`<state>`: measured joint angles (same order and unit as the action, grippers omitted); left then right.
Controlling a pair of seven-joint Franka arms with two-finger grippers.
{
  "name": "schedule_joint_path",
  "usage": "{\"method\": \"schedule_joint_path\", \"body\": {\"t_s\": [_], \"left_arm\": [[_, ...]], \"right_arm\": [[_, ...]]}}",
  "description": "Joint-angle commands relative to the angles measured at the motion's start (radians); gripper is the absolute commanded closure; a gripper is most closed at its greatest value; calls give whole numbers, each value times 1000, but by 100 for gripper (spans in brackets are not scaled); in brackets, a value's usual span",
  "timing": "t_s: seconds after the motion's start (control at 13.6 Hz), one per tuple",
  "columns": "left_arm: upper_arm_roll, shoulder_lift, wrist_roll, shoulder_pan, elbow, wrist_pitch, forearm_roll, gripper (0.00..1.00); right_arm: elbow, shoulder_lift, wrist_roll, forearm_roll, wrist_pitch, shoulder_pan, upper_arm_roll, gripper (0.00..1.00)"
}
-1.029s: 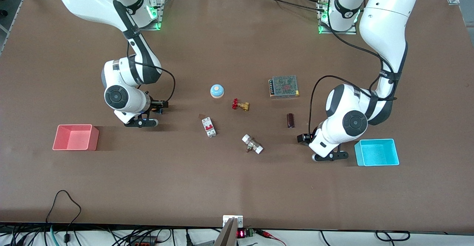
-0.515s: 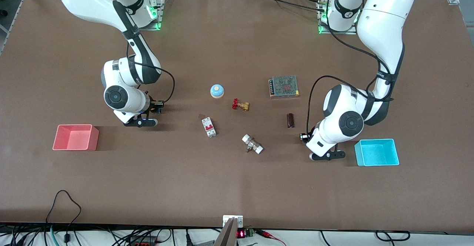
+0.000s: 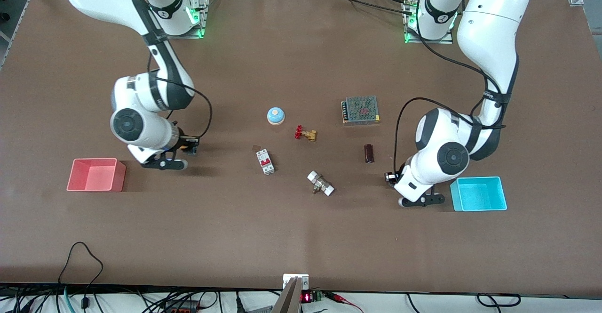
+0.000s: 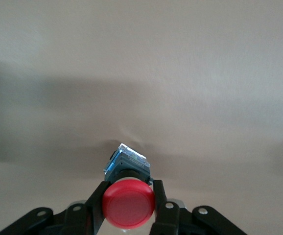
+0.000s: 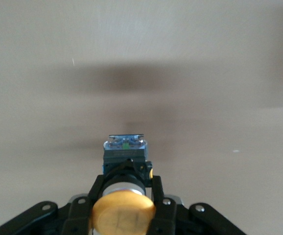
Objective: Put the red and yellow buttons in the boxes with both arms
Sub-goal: 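Carry the yellow button to the pink box while the left gripper carries red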
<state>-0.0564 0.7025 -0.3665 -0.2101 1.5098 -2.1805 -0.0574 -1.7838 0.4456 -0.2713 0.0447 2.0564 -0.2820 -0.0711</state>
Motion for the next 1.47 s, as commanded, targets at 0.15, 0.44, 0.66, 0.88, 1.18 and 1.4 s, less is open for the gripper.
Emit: {"method": "schedule_joint_path", "body": {"t_s": [0.15, 0.44, 0.66, 0.88, 1.18, 1.4], "left_arm": [[0, -66, 12, 93, -26, 47, 13, 92], [0, -60, 64, 153, -74, 48, 8, 92], [-2, -61, 179, 216, -75, 48, 4, 92], [-2, -60, 302, 276, -75, 48, 4, 92], [0, -37, 432, 334, -74, 48, 13, 92], [0, -2, 474, 354, -62, 48, 14, 91]], "right_arm": [[172, 16, 120, -16, -101, 151, -32, 87], [185, 53, 302, -57, -99, 280, -33, 88], [254, 111, 391, -69, -111, 333, -33, 88], [259, 137, 403, -94, -110, 369, -33, 88], [265, 180, 420, -94, -98, 385, -33, 88], [326, 228, 437, -94, -98, 394, -33, 88]]}}
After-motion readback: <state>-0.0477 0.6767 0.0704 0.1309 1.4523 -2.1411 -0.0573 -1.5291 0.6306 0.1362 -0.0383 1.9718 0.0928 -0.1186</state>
